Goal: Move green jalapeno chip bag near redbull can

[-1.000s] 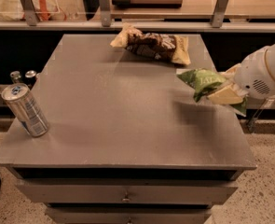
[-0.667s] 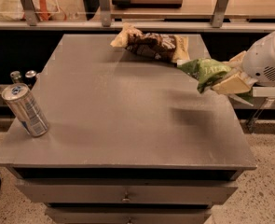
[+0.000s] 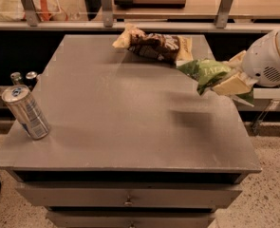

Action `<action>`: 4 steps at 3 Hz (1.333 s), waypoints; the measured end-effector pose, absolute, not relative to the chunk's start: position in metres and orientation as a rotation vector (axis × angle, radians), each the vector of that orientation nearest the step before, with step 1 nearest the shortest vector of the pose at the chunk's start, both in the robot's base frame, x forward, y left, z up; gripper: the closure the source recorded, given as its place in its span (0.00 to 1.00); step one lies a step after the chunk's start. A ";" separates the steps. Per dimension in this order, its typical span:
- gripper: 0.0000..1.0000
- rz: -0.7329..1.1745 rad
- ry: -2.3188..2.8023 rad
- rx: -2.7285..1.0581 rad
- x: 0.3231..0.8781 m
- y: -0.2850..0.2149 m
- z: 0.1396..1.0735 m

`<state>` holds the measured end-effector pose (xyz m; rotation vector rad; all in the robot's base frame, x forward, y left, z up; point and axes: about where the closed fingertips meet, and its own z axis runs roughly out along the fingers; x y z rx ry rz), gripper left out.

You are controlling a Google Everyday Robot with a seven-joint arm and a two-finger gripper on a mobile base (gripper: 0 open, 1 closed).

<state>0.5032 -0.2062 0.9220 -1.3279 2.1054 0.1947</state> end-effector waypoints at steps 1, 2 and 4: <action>1.00 0.185 2.005 -1.446 0.500 -0.158 0.920; 1.00 0.223 1.872 -1.617 0.494 -0.086 0.912; 1.00 0.315 1.661 -1.889 0.482 0.046 0.894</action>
Offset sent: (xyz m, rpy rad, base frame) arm -0.0183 0.2098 -0.0227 -0.0472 -0.0968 0.4873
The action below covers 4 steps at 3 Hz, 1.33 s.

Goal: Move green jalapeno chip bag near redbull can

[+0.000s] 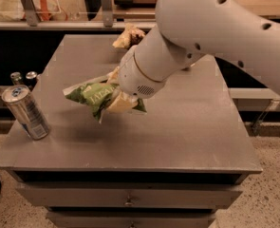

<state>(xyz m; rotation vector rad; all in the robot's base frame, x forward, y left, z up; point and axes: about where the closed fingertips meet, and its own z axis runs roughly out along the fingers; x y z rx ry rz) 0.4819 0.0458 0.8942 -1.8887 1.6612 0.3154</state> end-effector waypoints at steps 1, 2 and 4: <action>1.00 0.349 1.610 -1.921 0.484 0.087 0.896; 1.00 0.371 1.587 -1.914 0.487 0.109 0.899; 0.82 0.402 1.570 -1.897 0.491 0.130 0.897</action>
Offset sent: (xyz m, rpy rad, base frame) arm 0.0117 0.0900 0.0040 0.0734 0.0085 0.0748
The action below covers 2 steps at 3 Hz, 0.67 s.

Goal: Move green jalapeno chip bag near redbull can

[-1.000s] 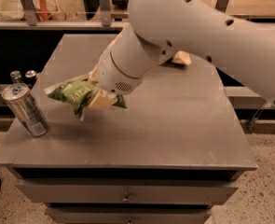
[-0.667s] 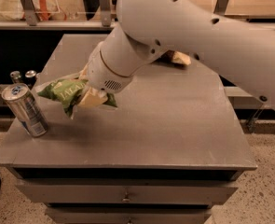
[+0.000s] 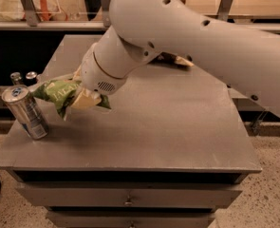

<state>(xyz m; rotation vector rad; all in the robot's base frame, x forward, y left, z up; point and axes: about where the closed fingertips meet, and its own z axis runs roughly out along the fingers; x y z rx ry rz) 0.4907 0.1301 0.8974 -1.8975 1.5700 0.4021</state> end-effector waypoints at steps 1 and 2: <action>0.59 0.411 1.579 -1.895 0.493 0.131 0.890; 0.36 0.419 1.587 -1.890 0.497 0.131 0.886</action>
Offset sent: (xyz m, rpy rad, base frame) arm 0.0129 -0.0015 -0.0200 0.0075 0.0343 -0.0180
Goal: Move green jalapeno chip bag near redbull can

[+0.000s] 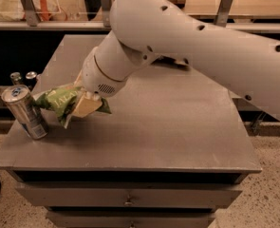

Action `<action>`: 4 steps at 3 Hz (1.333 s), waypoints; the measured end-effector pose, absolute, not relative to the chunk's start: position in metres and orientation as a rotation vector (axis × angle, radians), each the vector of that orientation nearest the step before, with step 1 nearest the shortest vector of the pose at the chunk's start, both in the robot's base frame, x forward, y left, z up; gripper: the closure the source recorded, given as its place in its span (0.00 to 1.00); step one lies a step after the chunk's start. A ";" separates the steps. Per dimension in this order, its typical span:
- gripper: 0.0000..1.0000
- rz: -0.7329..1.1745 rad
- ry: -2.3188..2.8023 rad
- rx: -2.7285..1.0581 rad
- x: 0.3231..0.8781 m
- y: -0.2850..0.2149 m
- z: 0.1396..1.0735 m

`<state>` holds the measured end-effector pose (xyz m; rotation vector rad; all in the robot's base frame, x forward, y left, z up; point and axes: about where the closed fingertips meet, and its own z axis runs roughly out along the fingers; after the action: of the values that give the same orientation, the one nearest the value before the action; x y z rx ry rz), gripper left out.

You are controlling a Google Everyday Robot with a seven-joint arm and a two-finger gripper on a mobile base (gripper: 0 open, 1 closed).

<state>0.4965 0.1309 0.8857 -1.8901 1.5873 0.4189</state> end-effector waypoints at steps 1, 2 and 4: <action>0.13 0.432 1.594 -1.893 0.498 0.131 0.879; 0.00 0.449 1.599 -1.896 0.498 0.131 0.873; 0.00 0.481 1.581 -1.927 0.495 0.128 0.871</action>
Offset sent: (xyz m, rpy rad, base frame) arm 0.0040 -0.0020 -0.0229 0.0063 0.0515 0.0061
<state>0.4949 0.1283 0.8713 -1.9268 1.5811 0.4814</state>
